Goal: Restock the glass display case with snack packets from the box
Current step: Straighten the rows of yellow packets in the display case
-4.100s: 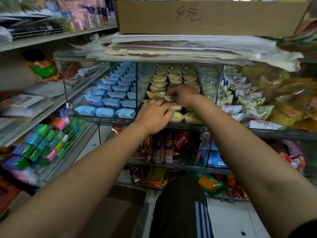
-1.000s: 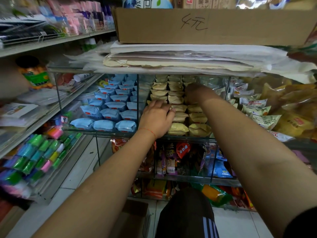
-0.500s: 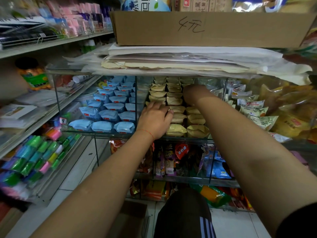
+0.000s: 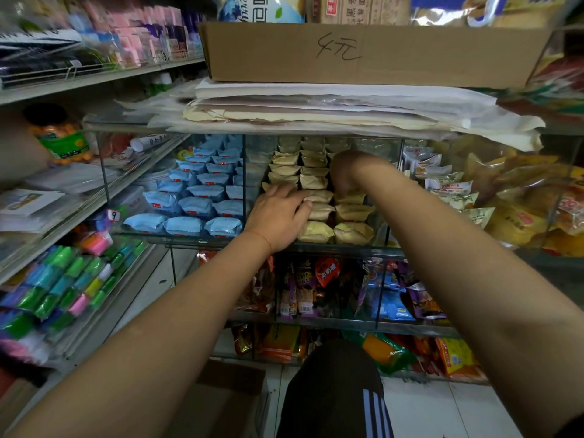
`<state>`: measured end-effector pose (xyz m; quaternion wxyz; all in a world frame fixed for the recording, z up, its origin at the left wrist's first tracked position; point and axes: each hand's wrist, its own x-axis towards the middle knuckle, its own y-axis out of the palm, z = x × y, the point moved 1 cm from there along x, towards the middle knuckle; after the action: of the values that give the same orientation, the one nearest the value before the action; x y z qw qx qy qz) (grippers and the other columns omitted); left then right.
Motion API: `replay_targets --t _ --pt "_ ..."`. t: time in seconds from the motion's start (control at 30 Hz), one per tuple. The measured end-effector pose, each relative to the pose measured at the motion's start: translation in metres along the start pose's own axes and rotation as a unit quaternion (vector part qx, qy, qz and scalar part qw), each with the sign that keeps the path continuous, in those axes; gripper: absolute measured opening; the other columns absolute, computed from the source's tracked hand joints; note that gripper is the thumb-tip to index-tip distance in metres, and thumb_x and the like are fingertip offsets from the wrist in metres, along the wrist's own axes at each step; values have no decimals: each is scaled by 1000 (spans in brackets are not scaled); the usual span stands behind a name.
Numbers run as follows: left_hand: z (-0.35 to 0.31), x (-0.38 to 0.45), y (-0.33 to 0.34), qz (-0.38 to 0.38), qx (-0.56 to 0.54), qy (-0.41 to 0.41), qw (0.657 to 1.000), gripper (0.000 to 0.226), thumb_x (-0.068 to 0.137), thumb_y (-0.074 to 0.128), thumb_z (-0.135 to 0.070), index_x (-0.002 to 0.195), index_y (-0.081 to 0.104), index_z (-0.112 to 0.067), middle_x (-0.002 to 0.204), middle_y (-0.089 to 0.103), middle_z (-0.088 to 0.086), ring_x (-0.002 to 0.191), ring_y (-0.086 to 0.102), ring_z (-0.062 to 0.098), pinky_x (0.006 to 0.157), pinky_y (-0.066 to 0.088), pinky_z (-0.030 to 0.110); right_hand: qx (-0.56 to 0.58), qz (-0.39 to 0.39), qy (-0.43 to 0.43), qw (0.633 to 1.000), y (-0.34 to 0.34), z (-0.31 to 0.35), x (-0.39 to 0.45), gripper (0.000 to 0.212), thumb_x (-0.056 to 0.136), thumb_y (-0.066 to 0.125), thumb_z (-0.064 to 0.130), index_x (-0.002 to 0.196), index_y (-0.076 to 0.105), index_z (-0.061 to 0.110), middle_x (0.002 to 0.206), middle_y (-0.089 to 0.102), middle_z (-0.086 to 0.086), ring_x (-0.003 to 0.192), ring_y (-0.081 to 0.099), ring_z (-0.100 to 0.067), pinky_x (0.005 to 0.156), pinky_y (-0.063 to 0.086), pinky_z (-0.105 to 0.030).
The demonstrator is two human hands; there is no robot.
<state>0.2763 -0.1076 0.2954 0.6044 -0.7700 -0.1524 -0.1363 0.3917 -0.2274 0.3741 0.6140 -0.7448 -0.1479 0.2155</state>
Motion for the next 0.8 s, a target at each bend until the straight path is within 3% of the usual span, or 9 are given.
replay_targets --t 0.07,0.17,0.3,0.5,0.57,0.67,0.8 --pt "-1 -2 -1 14 5 0 1000 45 102 34 -41 141 47 -25 148 42 4 138 30 22 110 25 36 7 -14 8 1000 10 0 -1 33 87 65 12 118 61 0 115 62 -16 98 60 -31 75 48 -33" --pt "-1 -6 -2 24 3 -9 1000 47 102 32 -41 144 44 -25 150 38 4 140 26 21 113 21 36 27 -34 22 999 15 -3 -5 31 91 55 4 121 60 -3 123 60 -20 107 60 -34 79 48 -35" --pt "-2 -10 0 33 10 -13 999 48 102 30 -43 145 42 -25 151 37 4 141 26 20 113 20 37 39 -24 28 999 6 -6 -10 32 92 50 2 122 57 -3 116 59 -18 93 55 -29 75 45 -33" --pt "-3 -1 -5 11 -59 -29 998 47 101 32 -42 140 49 -22 147 43 5 136 33 23 110 24 32 84 -140 56 985 -3 -12 1 35 95 45 2 129 52 -2 132 54 -21 121 53 -33 95 45 -37" --pt "-4 1 -6 11 -60 -30 998 45 102 33 -40 141 48 -21 148 41 6 137 31 23 112 23 32 95 -116 52 987 4 -9 3 39 96 44 3 135 48 -2 140 48 -21 127 49 -33 100 43 -38" --pt "-4 3 -6 23 -60 -33 997 47 102 32 -42 143 45 -23 151 37 6 140 27 23 116 20 34 106 -79 44 990 18 -7 6 37 96 42 5 131 51 -3 137 51 -21 122 53 -33 95 46 -38" --pt "1 7 -6 39 -55 -47 997 50 102 30 -44 146 39 -24 155 32 5 143 22 23 118 17 36 138 -97 57 984 13 -8 10 35 95 44 2 128 53 -3 133 54 -21 120 54 -34 95 46 -38"
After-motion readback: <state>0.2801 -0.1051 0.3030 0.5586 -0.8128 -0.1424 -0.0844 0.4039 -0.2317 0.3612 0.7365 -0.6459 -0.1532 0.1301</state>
